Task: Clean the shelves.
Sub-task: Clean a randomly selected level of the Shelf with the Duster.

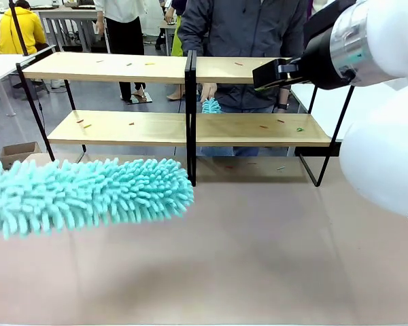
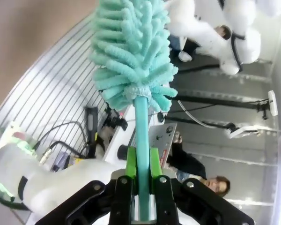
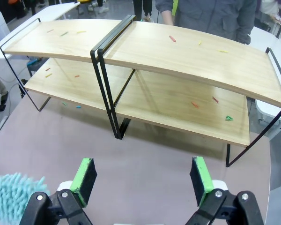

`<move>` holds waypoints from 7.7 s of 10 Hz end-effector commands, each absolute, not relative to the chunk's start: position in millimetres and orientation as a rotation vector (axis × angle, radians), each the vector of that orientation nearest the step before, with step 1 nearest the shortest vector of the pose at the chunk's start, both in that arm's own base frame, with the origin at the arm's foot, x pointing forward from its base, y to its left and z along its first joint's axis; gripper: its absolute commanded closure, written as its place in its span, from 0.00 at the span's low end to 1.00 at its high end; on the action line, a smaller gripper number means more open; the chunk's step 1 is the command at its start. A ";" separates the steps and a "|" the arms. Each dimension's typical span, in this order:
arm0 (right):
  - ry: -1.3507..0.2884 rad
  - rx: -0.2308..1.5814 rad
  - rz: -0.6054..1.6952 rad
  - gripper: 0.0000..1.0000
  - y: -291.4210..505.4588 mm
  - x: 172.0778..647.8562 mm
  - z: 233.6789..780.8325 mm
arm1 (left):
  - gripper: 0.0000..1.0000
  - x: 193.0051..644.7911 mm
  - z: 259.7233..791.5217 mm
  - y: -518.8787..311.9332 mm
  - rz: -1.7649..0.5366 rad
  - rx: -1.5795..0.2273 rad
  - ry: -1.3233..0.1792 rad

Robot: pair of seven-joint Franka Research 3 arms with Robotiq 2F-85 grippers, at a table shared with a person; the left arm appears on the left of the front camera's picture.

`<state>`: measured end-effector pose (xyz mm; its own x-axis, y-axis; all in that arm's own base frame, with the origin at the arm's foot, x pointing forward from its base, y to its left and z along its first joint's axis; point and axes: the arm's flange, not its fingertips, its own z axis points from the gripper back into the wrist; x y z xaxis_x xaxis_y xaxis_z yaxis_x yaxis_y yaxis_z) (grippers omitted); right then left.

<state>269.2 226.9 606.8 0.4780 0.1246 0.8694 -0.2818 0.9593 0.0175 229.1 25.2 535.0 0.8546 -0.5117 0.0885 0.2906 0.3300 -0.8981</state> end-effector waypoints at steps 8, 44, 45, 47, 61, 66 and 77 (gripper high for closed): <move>-1.046 0.167 0.248 0.00 226.9 269.8 607.4 | 0.87 316.9 447.7 -134.4 -0.321 -0.815 0.026; -1.046 0.167 0.248 0.00 226.9 269.8 607.4 | 0.87 235.3 466.3 -152.5 -0.207 -0.945 -0.249; -1.046 0.167 0.248 0.00 226.9 269.8 607.4 | 0.87 233.1 454.2 -178.9 -0.204 -0.955 -0.213; -1.046 0.167 0.248 0.00 226.9 269.8 607.4 | 0.87 292.1 530.1 -153.7 -0.220 -0.943 -0.230; -1.046 0.167 0.248 0.00 226.9 269.8 607.4 | 1.00 281.3 494.1 -305.7 -0.226 -0.878 -0.333; -1.046 0.167 0.248 0.00 226.9 269.8 607.4 | 1.00 337.0 480.7 -371.0 -0.099 -0.765 -0.480; -1.046 0.167 0.248 0.00 226.9 269.8 607.4 | 1.00 446.0 477.7 -475.2 -0.194 -0.636 -0.193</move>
